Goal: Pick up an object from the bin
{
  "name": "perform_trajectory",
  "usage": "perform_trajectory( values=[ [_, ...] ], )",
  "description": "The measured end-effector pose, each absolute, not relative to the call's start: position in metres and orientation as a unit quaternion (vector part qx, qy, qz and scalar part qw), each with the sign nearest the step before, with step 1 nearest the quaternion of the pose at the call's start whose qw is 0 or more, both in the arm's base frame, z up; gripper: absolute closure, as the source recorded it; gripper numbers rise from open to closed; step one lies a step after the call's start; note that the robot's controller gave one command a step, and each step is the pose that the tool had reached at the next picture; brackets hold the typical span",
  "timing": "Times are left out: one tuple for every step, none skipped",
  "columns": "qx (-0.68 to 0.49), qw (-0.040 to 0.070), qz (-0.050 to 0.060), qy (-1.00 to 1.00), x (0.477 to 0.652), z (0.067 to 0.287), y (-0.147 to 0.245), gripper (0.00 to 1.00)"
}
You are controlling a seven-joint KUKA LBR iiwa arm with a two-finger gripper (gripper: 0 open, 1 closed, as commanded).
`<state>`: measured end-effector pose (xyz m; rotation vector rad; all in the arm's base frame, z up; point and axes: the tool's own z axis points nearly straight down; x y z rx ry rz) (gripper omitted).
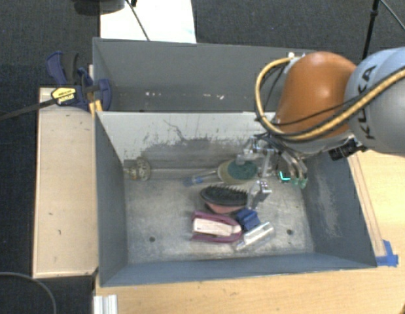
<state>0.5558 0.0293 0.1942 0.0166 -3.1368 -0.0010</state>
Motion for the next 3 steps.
perform_trajectory(
  values=[
    [0.01, -0.011, -0.001, -1.0, 0.569, 0.104, 0.018, 0.0],
    [0.009, -0.003, -0.001, -1.0, 0.564, 0.097, 0.018, 1.0],
    [0.005, -0.004, 0.0, -1.0, 0.561, 0.118, 0.012, 1.0]
  ],
)
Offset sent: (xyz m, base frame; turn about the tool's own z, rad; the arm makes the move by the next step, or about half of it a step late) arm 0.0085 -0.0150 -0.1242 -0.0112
